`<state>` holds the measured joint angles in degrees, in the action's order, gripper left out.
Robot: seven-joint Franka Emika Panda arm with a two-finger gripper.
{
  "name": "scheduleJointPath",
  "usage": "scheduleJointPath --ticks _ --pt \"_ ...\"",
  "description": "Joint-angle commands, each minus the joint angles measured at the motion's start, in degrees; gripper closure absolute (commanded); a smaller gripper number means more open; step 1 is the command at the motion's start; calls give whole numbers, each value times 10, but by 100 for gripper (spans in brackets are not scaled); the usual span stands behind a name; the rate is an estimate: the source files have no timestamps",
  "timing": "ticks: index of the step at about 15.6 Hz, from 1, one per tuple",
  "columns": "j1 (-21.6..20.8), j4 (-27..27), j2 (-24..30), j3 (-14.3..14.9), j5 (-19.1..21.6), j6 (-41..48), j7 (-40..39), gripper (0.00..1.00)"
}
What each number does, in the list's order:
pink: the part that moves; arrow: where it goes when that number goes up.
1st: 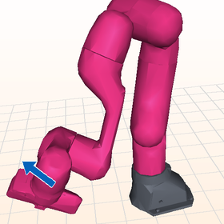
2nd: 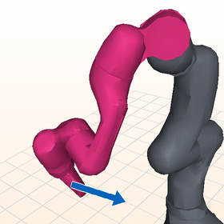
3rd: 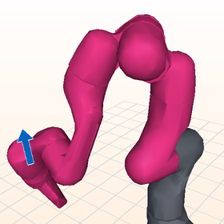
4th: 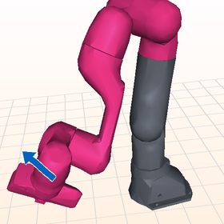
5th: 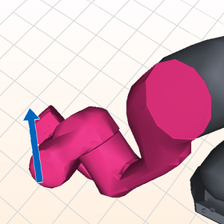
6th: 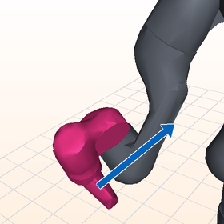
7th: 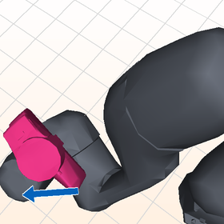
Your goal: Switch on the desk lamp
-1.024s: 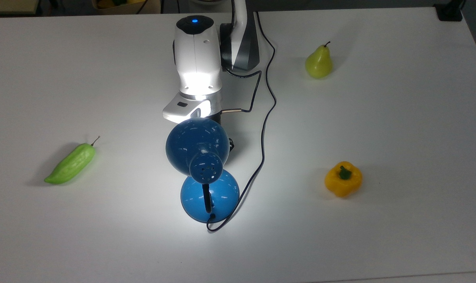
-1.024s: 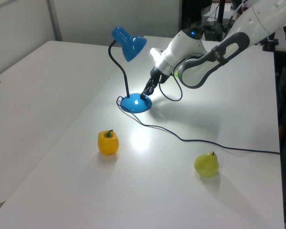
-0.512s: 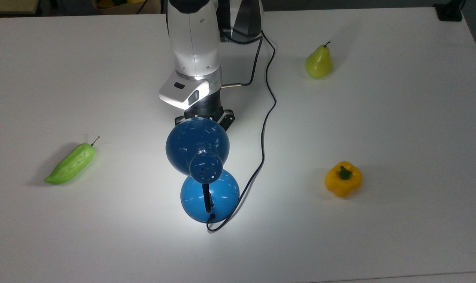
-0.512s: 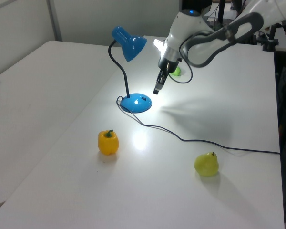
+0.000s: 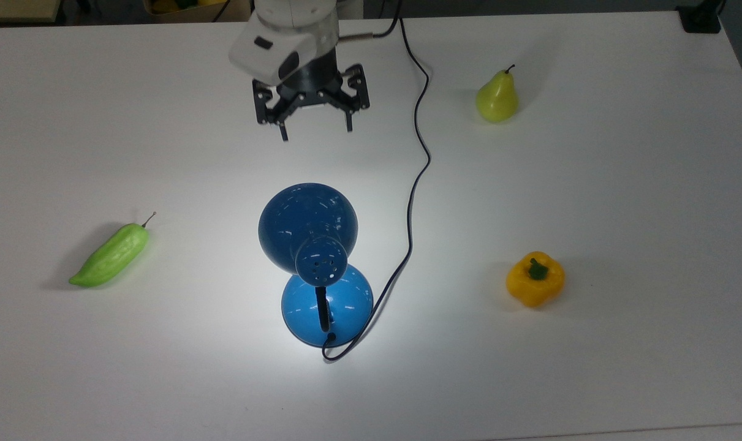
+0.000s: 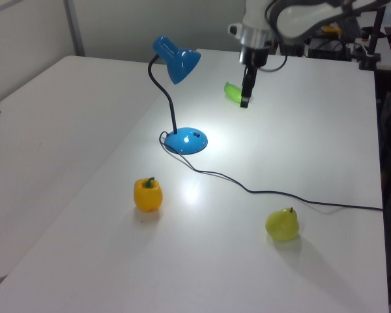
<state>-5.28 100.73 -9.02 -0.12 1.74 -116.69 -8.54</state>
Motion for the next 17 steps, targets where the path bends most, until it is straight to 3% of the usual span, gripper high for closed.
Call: scheduleJointPath --ticks 1,9,12,15,17 --pt "-2 4 77 2 -1 95 74 0" --pt "-21 -36 114 2 12 185 267 0" --pt "-22 -37 117 7 19 179 249 0" --pt "-18 -40 114 14 17 171 150 0" --pt "-17 -45 115 24 18 174 133 0"
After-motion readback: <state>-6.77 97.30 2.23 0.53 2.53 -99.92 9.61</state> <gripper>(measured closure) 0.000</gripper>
